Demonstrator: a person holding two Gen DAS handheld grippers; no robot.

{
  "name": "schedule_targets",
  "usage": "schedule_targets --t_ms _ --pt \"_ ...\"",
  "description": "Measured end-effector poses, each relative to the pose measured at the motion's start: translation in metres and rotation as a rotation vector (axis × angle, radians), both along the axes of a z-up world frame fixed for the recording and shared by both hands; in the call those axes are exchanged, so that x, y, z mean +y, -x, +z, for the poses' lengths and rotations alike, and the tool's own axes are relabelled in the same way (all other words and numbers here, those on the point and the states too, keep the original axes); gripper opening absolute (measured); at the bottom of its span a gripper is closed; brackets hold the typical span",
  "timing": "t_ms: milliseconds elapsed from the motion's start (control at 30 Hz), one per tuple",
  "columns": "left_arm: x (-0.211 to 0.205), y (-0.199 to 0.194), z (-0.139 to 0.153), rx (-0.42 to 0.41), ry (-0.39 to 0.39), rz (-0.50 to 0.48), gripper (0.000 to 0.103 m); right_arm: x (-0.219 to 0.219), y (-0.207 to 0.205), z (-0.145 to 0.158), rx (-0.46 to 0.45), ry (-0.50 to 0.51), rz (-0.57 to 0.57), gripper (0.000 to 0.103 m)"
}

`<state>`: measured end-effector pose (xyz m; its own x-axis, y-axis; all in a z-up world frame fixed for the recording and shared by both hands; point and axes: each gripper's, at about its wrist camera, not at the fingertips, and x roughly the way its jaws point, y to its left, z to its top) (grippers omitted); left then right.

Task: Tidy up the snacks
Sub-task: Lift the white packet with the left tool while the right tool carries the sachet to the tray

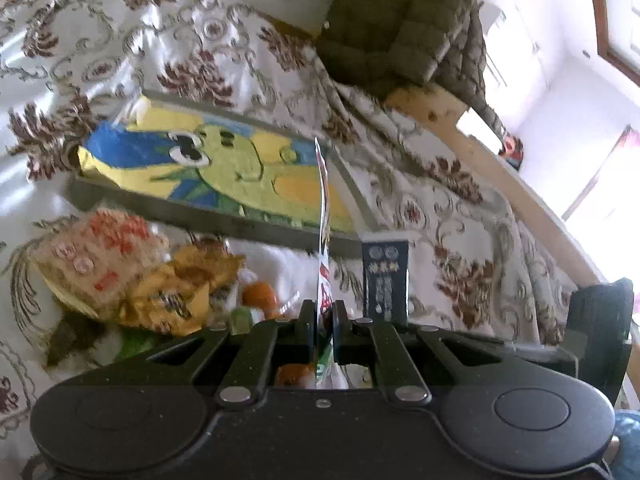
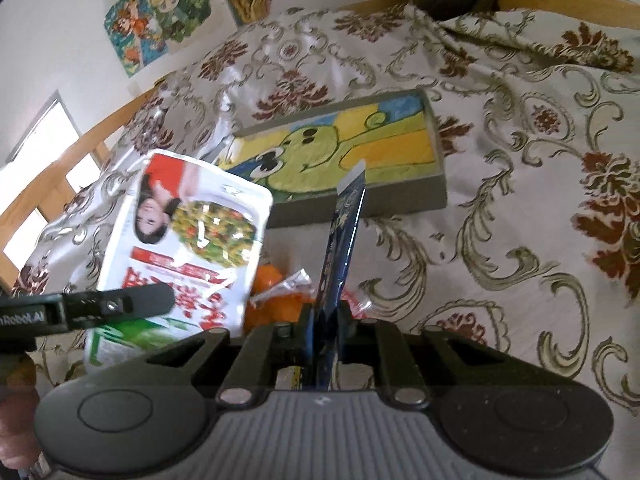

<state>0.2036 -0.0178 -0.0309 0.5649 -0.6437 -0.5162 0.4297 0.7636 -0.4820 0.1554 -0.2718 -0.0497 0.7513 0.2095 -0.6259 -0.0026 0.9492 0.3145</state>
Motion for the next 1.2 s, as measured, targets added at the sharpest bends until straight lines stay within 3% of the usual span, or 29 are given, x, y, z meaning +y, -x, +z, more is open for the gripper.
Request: schedule_targets --t_ms 300,533,767,867,1200 --pt "0.012 -0.019 0.012 -0.06 0.024 0.085 0.008 -0.004 -0.005 0.007 -0.039 0.003 -0.023 0.011" --pt "0.02 -0.057 0.022 -0.093 0.073 0.213 0.008 -0.011 -0.023 0.024 -0.106 -0.053 -0.026 0.011" --pt "0.028 -0.101 0.019 -0.055 0.147 0.36 0.008 -0.019 -0.065 0.044 -0.204 -0.23 -0.061 0.012" --pt "0.032 -0.117 0.012 -0.041 0.167 0.398 0.008 -0.016 -0.09 0.046 -0.243 -0.256 -0.063 0.012" --pt "0.064 -0.156 -0.023 0.035 0.239 0.509 0.008 -0.014 -0.17 0.01 -0.153 -0.284 -0.143 0.012"
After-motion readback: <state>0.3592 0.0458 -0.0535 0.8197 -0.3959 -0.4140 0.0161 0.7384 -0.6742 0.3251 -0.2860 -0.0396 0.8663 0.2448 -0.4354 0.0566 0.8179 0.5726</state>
